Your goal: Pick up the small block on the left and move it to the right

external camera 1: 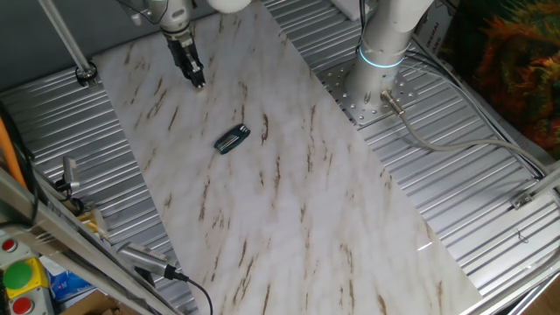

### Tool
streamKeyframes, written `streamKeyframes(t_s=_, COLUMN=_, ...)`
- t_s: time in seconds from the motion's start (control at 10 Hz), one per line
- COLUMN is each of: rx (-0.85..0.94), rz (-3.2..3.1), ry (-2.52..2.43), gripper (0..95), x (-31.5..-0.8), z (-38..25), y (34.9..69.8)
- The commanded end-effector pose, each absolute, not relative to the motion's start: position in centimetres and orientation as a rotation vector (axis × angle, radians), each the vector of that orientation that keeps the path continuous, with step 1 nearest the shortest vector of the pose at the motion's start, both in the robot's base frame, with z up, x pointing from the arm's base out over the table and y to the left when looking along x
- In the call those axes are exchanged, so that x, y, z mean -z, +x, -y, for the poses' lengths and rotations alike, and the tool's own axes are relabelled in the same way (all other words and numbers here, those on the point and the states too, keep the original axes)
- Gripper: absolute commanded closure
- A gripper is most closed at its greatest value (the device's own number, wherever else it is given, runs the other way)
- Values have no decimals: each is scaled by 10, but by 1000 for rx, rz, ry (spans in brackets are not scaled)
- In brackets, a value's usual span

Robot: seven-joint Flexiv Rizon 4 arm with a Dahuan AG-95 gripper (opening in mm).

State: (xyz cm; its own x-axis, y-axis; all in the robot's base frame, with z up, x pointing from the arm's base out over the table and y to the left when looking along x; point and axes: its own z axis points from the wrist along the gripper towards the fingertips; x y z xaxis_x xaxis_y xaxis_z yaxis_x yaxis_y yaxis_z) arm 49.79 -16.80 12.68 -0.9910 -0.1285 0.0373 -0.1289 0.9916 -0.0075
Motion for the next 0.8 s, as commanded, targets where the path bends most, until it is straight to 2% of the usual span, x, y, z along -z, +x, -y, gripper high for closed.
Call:
streamKeyframes(t_s=0.1, rx=-10, rz=3106, ry=202, gripper=570, x=-129, z=167, y=497)
streamKeyframes(t_s=0.7, rx=-7, rz=3104, ry=180, gripper=570, x=-129, z=167, y=497)
streamKeyframes(t_s=0.8, rx=14, rz=3111, ry=182, gripper=380, x=-129, z=167, y=497)
